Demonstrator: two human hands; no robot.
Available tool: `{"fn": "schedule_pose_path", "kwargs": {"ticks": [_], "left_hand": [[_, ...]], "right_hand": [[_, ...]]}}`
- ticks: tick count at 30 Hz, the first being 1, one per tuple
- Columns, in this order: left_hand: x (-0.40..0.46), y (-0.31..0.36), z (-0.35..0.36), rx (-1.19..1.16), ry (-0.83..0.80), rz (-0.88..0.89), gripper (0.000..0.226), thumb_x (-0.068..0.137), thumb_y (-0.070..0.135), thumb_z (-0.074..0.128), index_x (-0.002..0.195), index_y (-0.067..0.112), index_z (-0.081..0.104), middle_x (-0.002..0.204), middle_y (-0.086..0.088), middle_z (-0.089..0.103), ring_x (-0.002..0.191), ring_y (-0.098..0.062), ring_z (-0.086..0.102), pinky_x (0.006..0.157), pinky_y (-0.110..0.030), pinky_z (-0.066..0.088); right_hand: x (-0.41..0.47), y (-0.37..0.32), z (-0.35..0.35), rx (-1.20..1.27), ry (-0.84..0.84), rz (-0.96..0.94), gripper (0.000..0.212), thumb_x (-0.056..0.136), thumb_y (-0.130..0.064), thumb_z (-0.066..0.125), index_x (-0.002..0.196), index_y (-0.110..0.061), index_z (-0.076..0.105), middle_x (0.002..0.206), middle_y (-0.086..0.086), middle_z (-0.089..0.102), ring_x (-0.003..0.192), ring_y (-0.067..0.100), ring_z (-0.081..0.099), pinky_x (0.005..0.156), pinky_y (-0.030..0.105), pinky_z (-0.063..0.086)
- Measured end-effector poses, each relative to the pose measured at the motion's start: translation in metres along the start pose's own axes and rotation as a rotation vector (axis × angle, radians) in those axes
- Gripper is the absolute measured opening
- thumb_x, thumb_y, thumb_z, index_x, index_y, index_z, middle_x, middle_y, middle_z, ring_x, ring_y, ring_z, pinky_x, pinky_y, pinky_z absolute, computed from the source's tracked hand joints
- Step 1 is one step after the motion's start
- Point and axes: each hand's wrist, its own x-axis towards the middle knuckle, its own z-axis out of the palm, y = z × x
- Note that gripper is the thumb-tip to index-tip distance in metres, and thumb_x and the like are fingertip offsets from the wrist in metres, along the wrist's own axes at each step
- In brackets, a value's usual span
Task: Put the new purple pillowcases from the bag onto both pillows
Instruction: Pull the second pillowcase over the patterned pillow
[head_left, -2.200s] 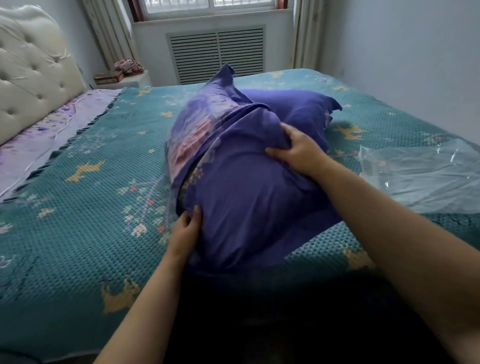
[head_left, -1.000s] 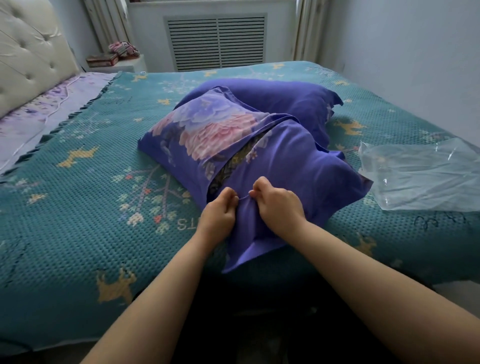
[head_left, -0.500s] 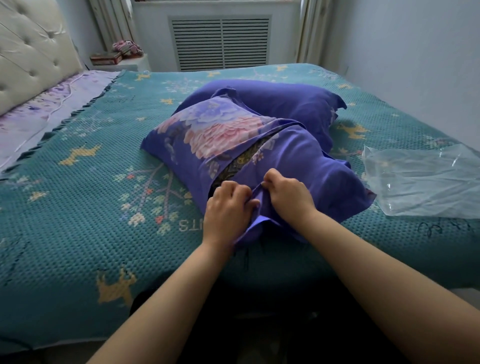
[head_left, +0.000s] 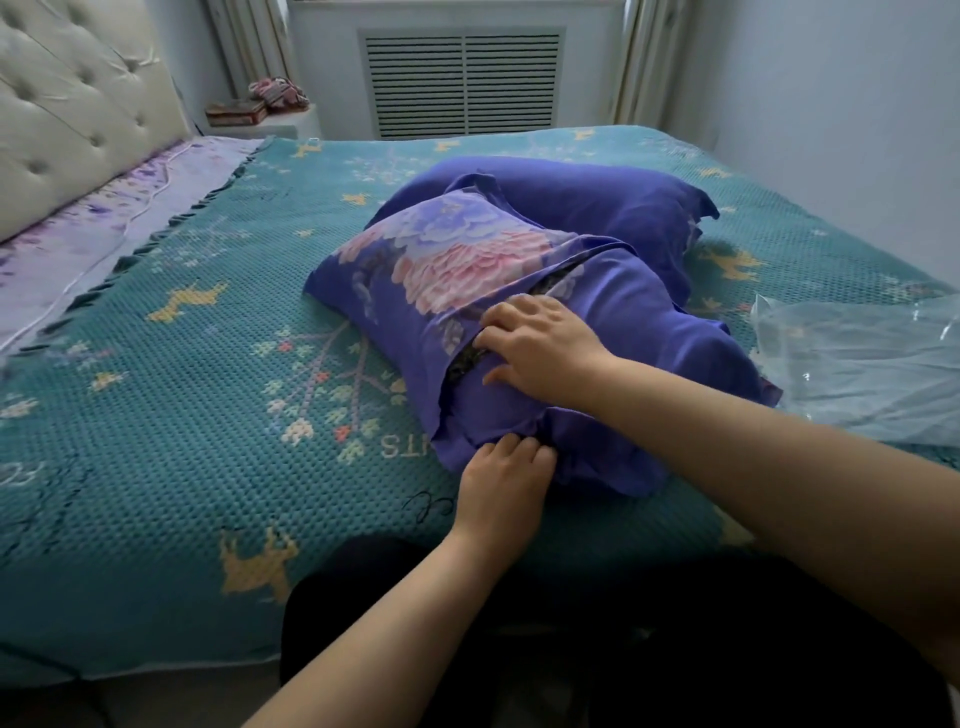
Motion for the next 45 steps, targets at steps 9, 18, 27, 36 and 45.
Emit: {"fn": "schedule_pose_path", "kwargs": {"ticks": [9,18,27,36,45], "left_hand": [[-0.017,-0.012,-0.018,-0.108,-0.052,0.03,0.032,0.062,0.017,0.037,0.075,0.021,0.067,0.067,0.005,0.062,0.063,-0.021,0.061,0.047,-0.023,0.043],[0.007,-0.048,-0.07,-0.148,-0.622,0.011,0.025,0.078,0.039,0.065,0.095,0.022,0.059,0.094,0.001,0.064,0.093,-0.023,0.058,0.072,-0.032,0.043],[0.021,-0.066,-0.071,-0.25,-0.276,-0.582,0.069,0.081,0.069,0.046,0.127,0.018,0.042,0.13,-0.007,0.045,0.114,-0.03,0.053,0.09,-0.04,0.043],[0.029,-0.061,-0.024,-1.066,-0.105,-1.01,0.117,0.06,0.066,0.072,0.15,0.021,0.013,0.154,-0.01,0.019,0.139,-0.025,0.028,0.116,-0.038,0.025],[0.015,-0.169,-0.056,-0.688,0.162,-0.818,0.022,0.088,-0.007,0.051,0.106,0.002,0.061,0.092,-0.017,0.067,0.082,-0.013,0.064,0.075,-0.03,0.045]], "right_hand": [[0.053,0.002,-0.048,-0.182,-0.386,0.07,0.044,0.091,-0.044,0.054,0.13,-0.022,0.053,0.133,0.005,0.054,0.118,0.027,0.053,0.082,0.034,0.043],[0.061,0.032,-0.02,-0.027,-0.072,0.239,0.04,0.084,-0.05,0.058,0.109,-0.02,0.057,0.124,0.006,0.06,0.113,0.025,0.054,0.086,0.036,0.036],[0.047,0.062,-0.022,0.56,-0.053,0.391,0.058,0.088,-0.07,0.029,0.092,-0.022,0.061,0.105,0.002,0.064,0.107,0.029,0.057,0.094,0.044,0.042],[-0.024,0.117,0.019,0.695,-0.21,1.153,0.115,0.069,-0.086,0.039,0.149,-0.006,0.018,0.153,0.019,0.024,0.14,0.035,0.027,0.115,0.042,0.022],[-0.056,0.067,0.004,0.803,-0.194,0.826,0.069,0.077,-0.061,0.063,0.13,-0.018,0.052,0.127,0.003,0.058,0.117,0.024,0.055,0.088,0.027,0.041]]}}
